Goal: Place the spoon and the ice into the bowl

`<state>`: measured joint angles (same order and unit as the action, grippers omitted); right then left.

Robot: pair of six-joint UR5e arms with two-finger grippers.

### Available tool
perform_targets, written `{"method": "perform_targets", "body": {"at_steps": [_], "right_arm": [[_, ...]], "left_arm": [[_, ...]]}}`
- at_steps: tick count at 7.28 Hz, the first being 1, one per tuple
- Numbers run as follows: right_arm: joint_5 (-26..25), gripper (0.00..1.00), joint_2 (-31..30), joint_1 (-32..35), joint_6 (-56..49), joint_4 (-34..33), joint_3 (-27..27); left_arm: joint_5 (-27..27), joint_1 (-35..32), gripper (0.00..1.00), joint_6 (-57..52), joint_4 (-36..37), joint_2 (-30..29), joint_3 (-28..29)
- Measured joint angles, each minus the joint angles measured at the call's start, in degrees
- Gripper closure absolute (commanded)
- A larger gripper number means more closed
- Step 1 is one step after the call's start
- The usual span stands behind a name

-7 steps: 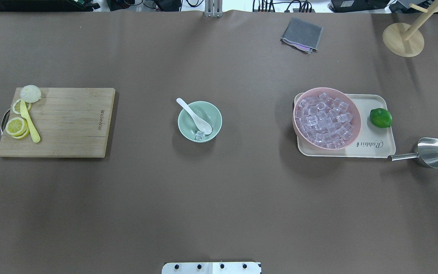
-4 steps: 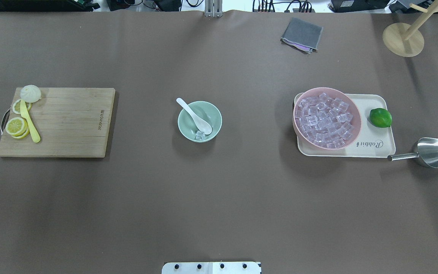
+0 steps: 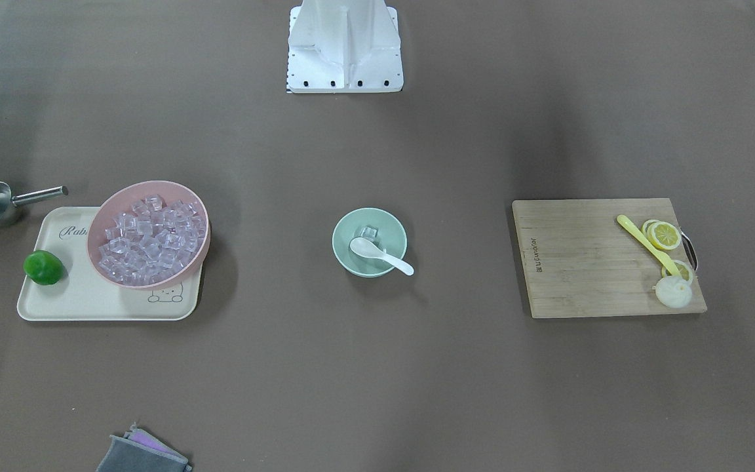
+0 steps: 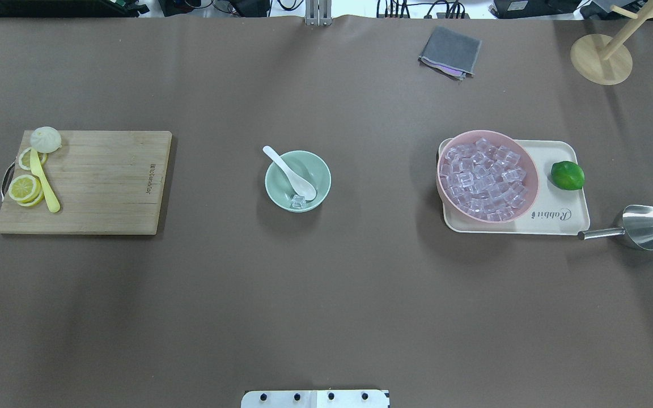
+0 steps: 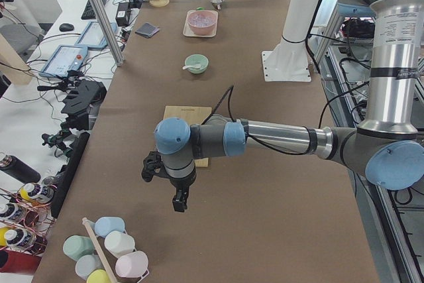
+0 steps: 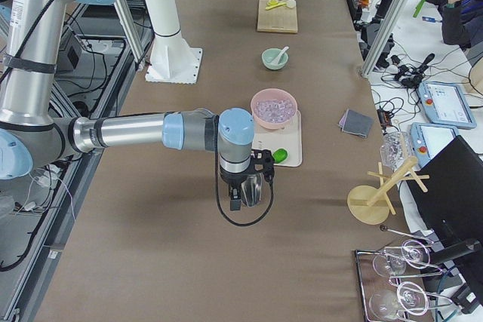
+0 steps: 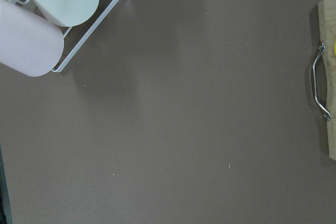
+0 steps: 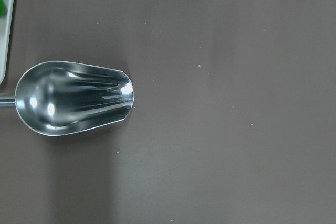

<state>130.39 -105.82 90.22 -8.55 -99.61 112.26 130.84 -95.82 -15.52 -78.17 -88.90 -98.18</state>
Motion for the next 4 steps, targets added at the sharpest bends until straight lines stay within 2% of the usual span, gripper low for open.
{"method": "perform_targets", "body": {"at_steps": [4], "right_arm": [[1.04,0.00,0.00,-0.03,-0.14,0.89,-0.05]], "left_arm": [[0.28,-0.02,0.02,0.29,-0.31,1.54,-1.55]]}}
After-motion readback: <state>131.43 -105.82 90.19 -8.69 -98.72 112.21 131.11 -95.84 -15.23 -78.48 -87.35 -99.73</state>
